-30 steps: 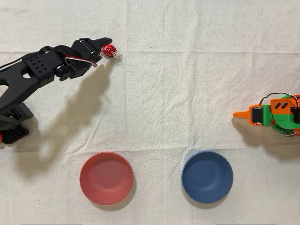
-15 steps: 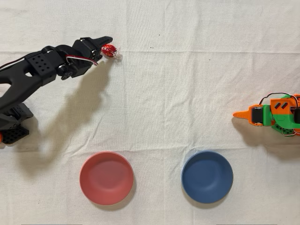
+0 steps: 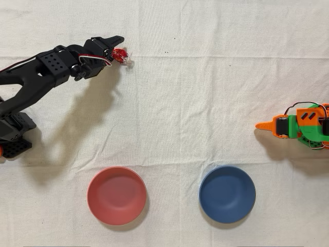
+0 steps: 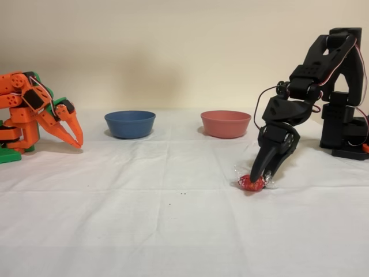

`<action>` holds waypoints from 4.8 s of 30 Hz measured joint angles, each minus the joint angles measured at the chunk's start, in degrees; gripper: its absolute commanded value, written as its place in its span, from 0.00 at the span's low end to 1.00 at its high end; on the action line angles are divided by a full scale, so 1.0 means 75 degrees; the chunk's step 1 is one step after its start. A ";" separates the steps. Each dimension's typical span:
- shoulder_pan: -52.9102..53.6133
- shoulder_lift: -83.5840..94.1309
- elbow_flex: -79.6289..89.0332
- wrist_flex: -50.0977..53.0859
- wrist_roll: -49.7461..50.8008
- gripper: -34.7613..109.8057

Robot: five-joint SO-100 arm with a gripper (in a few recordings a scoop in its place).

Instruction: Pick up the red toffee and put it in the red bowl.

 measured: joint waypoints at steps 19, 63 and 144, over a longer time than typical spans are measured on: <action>0.0035 -0.0223 -0.0223 0.0000 -0.0164 0.31; 0.1031 0.2121 0.0445 0.1852 -0.0469 0.28; 0.8859 0.4969 0.0621 0.2637 -0.2930 0.27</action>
